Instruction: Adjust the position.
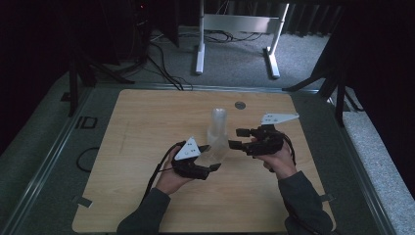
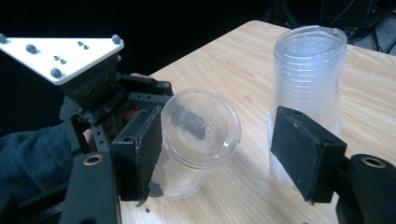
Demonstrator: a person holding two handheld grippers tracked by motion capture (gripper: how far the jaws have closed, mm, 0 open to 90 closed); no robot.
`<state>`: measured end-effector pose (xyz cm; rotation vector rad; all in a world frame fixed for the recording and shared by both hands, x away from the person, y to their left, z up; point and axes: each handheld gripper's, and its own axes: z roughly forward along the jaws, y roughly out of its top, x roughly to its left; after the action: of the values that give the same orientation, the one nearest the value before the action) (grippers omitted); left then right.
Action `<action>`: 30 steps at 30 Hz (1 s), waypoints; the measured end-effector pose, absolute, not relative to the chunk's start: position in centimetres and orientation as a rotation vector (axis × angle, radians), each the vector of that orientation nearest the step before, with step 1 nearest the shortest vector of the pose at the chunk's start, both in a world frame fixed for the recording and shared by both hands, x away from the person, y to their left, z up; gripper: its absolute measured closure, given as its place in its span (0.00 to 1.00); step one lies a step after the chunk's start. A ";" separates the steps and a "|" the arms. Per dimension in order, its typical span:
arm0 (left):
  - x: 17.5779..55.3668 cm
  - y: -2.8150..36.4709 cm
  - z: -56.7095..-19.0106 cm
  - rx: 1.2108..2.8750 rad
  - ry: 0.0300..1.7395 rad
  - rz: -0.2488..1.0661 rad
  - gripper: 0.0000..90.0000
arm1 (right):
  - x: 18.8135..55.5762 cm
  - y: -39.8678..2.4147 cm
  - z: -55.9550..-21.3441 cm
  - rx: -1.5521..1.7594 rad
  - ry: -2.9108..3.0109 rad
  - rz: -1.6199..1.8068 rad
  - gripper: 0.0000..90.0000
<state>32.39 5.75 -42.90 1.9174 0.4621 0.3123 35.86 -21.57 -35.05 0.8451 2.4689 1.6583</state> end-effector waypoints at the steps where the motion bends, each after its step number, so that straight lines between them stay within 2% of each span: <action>1: 32.4 5.8 -42.9 1.921 0.460 0.312 0.32 | 35.9 -21.6 -35.0 0.845 2.469 1.658 0.37; 30: 32.6 6.6 -42.4 2.008 0.390 0.270 0.32 | 35.6 -22.4 -33.6 0.684 2.593 1.434 0.38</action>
<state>32.64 6.62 -42.42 2.0078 0.3895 0.2699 35.62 -22.36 -33.56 0.6837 2.5926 1.4336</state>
